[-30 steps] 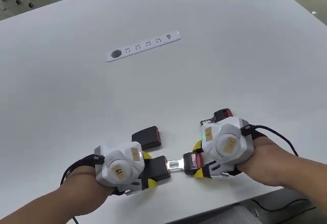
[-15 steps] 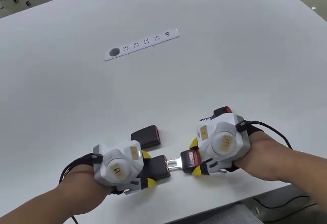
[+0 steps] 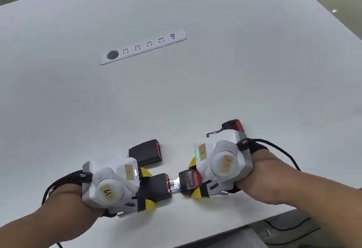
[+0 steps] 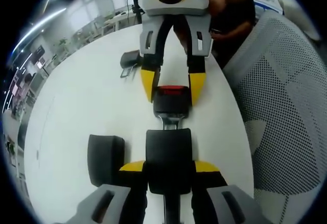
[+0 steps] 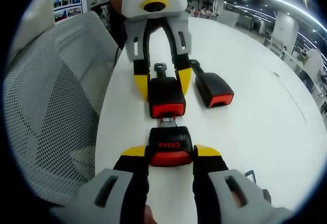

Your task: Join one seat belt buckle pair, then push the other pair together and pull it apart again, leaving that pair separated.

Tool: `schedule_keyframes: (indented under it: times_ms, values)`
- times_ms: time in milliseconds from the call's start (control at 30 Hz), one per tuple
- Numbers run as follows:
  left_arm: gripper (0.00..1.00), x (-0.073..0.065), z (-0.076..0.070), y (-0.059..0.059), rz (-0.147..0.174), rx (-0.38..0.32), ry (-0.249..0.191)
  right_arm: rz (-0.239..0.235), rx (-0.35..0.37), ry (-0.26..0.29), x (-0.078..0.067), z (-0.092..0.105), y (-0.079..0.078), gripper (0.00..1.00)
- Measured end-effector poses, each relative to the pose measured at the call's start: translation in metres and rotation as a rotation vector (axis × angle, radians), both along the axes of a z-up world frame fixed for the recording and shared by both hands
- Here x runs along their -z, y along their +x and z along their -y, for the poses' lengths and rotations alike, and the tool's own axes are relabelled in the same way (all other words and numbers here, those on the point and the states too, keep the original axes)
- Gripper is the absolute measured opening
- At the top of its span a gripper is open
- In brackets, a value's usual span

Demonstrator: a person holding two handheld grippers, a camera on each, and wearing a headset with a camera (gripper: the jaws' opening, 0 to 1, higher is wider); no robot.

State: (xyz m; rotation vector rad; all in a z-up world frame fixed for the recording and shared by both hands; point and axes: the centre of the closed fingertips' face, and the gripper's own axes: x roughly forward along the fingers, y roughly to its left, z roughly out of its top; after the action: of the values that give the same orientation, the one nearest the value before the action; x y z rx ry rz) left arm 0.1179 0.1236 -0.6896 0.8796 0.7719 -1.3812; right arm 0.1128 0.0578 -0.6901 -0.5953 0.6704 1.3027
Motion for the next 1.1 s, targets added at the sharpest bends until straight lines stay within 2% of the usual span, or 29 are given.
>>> schedule_keyframes:
  times_ms: [133,300,400,433,600,667,700,800,967,1100]
  values:
    - [0.32,0.000,0.000,0.000,-0.002,-0.001,0.003,0.002,-0.011,-0.017,0.000,-0.006,0.000,0.31]
    - [0.32,0.000,0.000,-0.001,-0.002,-0.008,-0.004,0.005,-0.015,-0.014,0.000,-0.018,0.002,0.31]
    - [0.32,0.000,0.001,-0.001,-0.004,-0.002,-0.002,0.003,-0.014,-0.012,0.002,-0.017,0.003,0.31]
    - [0.32,0.000,-0.001,0.002,0.006,0.001,0.005,0.005,-0.001,-0.014,0.001,-0.017,0.004,0.31]
    - [0.32,0.004,0.000,0.001,-0.001,-0.002,0.002,0.009,-0.016,-0.028,-0.001,-0.016,0.000,0.31]
    - [0.32,0.004,-0.001,0.000,-0.001,-0.004,0.010,0.022,-0.023,-0.039,-0.001,-0.015,-0.001,0.31]
    - [0.32,0.005,-0.001,-0.001,0.009,0.011,0.013,0.027,-0.030,-0.068,0.001,-0.012,-0.003,0.30]
    - [0.32,0.005,-0.001,-0.003,0.010,0.015,0.004,0.013,-0.020,-0.061,0.001,-0.011,-0.005,0.30]
    - [0.32,0.006,-0.002,-0.004,0.000,0.014,0.006,0.004,-0.033,-0.095,-0.001,-0.011,-0.005,0.30]
    - [0.32,0.005,-0.002,-0.005,-0.010,0.010,0.006,-0.004,-0.027,-0.096,0.000,-0.012,-0.004,0.31]
